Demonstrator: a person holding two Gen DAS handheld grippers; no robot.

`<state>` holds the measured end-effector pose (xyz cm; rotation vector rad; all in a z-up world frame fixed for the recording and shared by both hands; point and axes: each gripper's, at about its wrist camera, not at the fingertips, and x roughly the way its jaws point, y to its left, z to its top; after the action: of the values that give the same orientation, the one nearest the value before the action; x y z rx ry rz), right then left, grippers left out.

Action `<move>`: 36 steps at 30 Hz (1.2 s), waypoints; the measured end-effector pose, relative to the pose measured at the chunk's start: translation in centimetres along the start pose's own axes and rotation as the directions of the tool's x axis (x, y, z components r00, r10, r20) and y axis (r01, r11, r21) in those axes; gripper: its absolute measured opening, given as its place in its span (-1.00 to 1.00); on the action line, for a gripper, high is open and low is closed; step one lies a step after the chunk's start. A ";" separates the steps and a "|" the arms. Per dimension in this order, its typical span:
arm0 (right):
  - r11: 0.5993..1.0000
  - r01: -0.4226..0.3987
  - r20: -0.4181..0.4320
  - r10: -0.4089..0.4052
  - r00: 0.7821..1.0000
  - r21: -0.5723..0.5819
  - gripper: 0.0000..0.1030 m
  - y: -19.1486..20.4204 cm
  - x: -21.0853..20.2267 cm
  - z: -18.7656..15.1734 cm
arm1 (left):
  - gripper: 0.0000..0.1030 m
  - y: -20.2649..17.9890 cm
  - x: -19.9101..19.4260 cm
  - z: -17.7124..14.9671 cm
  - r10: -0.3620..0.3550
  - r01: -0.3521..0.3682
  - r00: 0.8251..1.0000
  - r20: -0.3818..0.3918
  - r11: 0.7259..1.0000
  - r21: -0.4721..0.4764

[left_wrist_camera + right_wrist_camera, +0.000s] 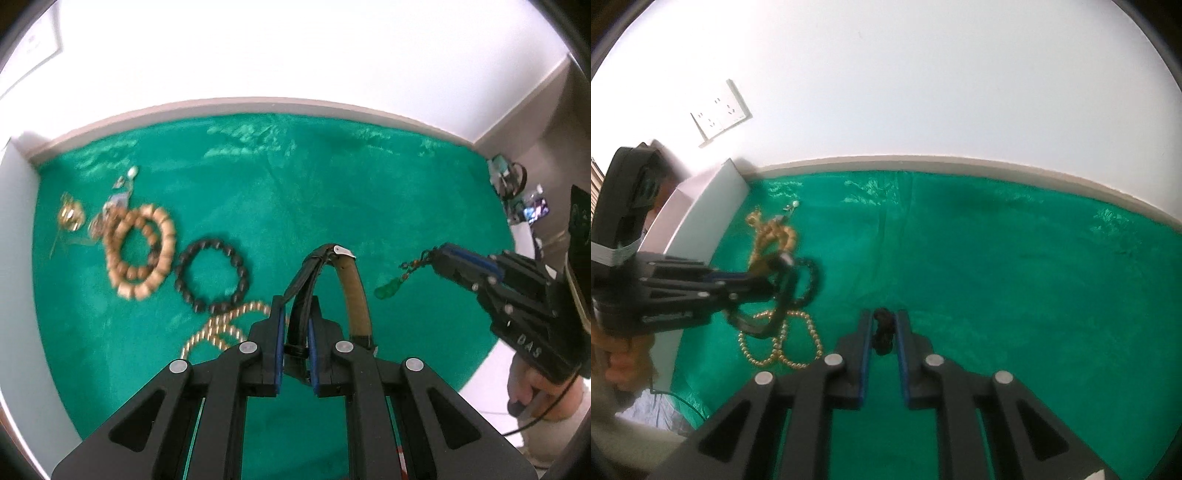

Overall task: Organize jewelry
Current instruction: 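Lift watch with left tool while right tool carries necklace toward white box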

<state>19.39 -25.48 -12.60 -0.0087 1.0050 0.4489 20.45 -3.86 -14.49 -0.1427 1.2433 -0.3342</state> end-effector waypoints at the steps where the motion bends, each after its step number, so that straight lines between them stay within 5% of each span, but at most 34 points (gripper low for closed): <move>1: 1.000 -0.001 0.001 0.001 1.000 -0.003 -0.76 0.3 -0.3 0.1 | -0.82 0.3 -0.4 -0.4 -0.001 0.001 1.000 -0.001 1.000 -0.011; 11: 0.996 -0.062 -0.032 0.060 0.998 -0.063 -0.76 4.3 -3.3 0.6 | -0.82 3.4 -5.5 -5.6 0.058 -0.055 0.998 0.025 0.992 -0.113; 23: 0.945 -0.177 -0.038 0.174 0.984 -0.276 -0.76 13.8 -4.8 3.6 | -0.82 7.5 -14.7 -9.8 0.129 -0.082 0.975 0.181 0.965 -0.249; 31: 0.838 -0.280 -0.052 0.290 0.956 -0.469 -0.76 23.0 -4.7 6.7 | -0.82 14.9 -21.7 -14.1 0.230 -0.102 0.942 0.246 0.890 -0.443; 36: 0.748 -0.386 -0.099 0.399 0.912 -0.539 -0.76 29.8 -4.2 8.9 | -0.82 21.1 -25.6 -17.5 0.379 -0.191 0.895 0.234 0.801 -0.567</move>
<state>13.80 1.98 1.50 -0.3157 0.8211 1.1226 0.35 25.70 -2.99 -0.4642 0.9646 0.3104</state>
